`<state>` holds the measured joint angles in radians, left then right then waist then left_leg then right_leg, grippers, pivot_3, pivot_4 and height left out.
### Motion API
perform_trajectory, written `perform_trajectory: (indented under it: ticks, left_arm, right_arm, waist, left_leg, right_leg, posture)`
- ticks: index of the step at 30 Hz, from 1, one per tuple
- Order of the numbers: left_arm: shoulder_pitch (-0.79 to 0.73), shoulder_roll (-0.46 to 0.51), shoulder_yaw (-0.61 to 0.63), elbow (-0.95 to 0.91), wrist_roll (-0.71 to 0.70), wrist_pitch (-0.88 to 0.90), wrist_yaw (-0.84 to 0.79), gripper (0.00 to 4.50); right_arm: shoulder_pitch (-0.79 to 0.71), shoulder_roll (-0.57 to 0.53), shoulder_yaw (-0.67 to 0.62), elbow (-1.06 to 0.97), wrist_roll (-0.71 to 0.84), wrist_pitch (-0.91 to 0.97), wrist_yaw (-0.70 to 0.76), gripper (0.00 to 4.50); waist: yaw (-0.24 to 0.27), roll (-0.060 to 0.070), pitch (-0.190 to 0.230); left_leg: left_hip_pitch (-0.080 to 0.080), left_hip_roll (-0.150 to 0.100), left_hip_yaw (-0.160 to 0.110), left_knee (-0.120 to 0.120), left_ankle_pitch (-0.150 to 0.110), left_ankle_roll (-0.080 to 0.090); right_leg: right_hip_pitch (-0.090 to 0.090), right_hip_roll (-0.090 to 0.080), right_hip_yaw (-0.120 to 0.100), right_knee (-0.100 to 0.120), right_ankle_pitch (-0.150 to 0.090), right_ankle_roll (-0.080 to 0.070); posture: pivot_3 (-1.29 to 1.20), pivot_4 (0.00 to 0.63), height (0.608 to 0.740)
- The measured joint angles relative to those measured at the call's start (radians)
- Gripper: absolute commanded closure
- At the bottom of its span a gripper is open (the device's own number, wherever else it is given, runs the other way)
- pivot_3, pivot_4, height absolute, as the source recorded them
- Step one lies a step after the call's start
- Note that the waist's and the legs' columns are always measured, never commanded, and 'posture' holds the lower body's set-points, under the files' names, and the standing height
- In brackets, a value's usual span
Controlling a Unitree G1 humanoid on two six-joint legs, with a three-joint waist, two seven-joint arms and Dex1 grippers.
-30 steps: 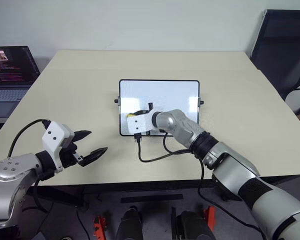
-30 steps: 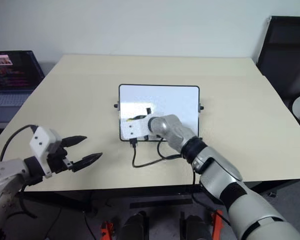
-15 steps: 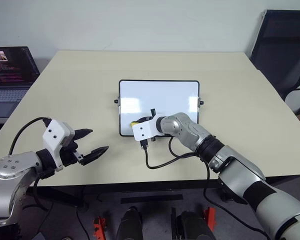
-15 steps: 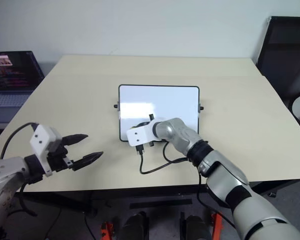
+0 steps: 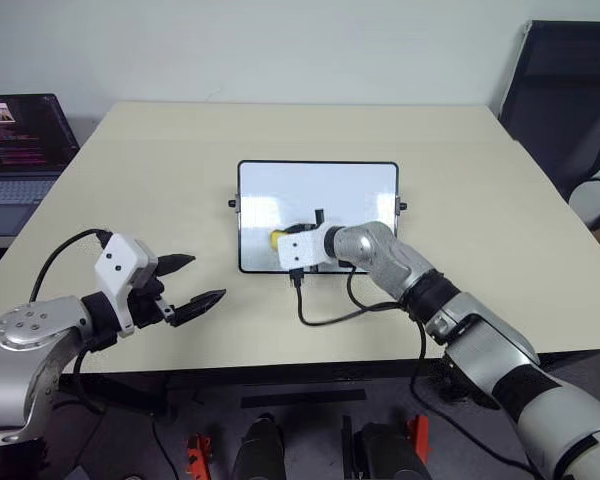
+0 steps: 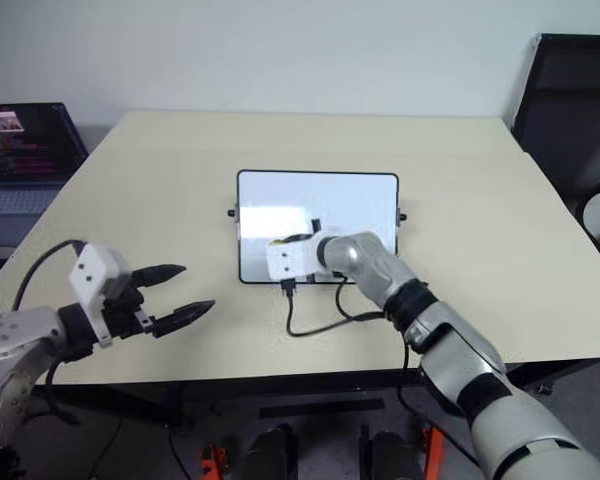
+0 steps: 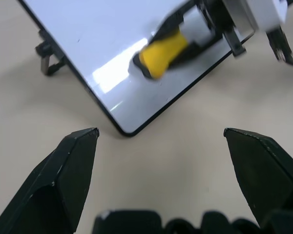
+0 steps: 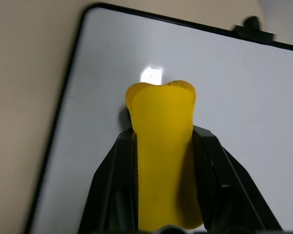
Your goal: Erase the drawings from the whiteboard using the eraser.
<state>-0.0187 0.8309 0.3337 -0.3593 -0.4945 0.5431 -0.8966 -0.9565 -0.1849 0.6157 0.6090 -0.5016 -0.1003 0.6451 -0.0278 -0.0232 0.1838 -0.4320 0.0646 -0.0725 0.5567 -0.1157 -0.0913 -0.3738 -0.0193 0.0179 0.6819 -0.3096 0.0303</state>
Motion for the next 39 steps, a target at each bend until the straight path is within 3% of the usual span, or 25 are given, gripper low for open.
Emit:
perform_trajectory:
  ticks: [5,10,13,18,21,29,39]
  left_arm:
    - [-0.069,0.000,-0.055,-0.064,-0.041,0.029,-0.013,0.00]
    - [-0.247,-0.007,-0.164,-0.110,-0.086,0.064,-0.030,0.00]
    - [-0.371,-0.056,-0.267,-0.097,-0.086,0.057,-0.052,0.00]
    - [-0.495,-0.108,-0.378,-0.001,-0.056,0.019,-0.107,0.00]
    - [-0.562,-0.148,-0.444,0.093,-0.017,-0.037,-0.165,0.00]
    - [-0.670,-0.250,-0.571,0.326,0.095,-0.203,-0.308,0.00]
    - [-0.708,-0.325,-0.592,0.410,0.168,-0.271,-0.340,0.00]
  right_arm:
    - [0.148,-0.006,-0.164,-0.225,0.110,0.238,0.016,3.38]
    - [0.314,-0.005,-0.450,-0.604,0.254,0.607,-0.023,3.38]
    - [0.435,-0.033,-0.602,-0.860,0.306,0.868,-0.040,3.38]
    - [0.525,-0.101,-0.798,-1.050,0.368,1.141,-0.071,3.38]
    - [0.573,-0.149,-0.856,-1.065,0.379,1.208,-0.105,3.38]
    - [0.596,-0.119,-0.870,-0.954,0.447,1.221,-0.202,3.38]
    - [0.575,-0.110,-0.872,-0.784,0.506,1.102,-0.294,3.38]
  waist:
    - [0.007,0.000,0.002]
    - [0.017,0.000,0.002]
    - [0.026,0.001,0.002]
    - [0.011,0.002,0.003]
    - [0.000,0.002,0.003]
    - [-0.012,0.002,0.003]
    - [-0.014,0.002,0.003]
  left_leg:
    - [-0.003,0.000,0.001,0.001,0.002,-0.003]
    - [-0.006,0.000,0.003,0.000,0.002,-0.004]
    - [-0.007,0.000,0.004,0.000,0.002,-0.005]
    - [-0.009,0.000,0.005,-0.001,0.001,-0.005]
    - [-0.009,0.000,0.006,-0.001,0.001,-0.005]
    - [-0.009,-0.001,0.007,0.000,0.001,-0.004]
    - [-0.008,-0.001,0.008,0.000,0.001,-0.004]
  right_leg:
    - [0.001,0.000,0.001,-0.001,0.000,0.002]
    - [0.000,0.000,0.001,-0.001,0.001,0.008]
    - [0.000,0.000,0.001,-0.001,-0.002,0.010]
    - [-0.002,0.001,0.002,-0.001,-0.003,0.010]
    - [-0.002,0.001,0.003,-0.001,-0.003,0.010]
    - [-0.002,0.001,0.005,-0.001,-0.003,0.011]
    - [-0.002,0.001,0.006,0.000,-0.003,0.013]
  posture:
    - [0.00,0.150,0.740]
    - [0.00,0.150,0.740]
    - [0.00,0.150,0.740]
    - [0.00,0.150,0.740]
    - [0.00,0.150,0.740]
    - [0.00,0.150,0.740]
    - [0.00,0.150,0.740]
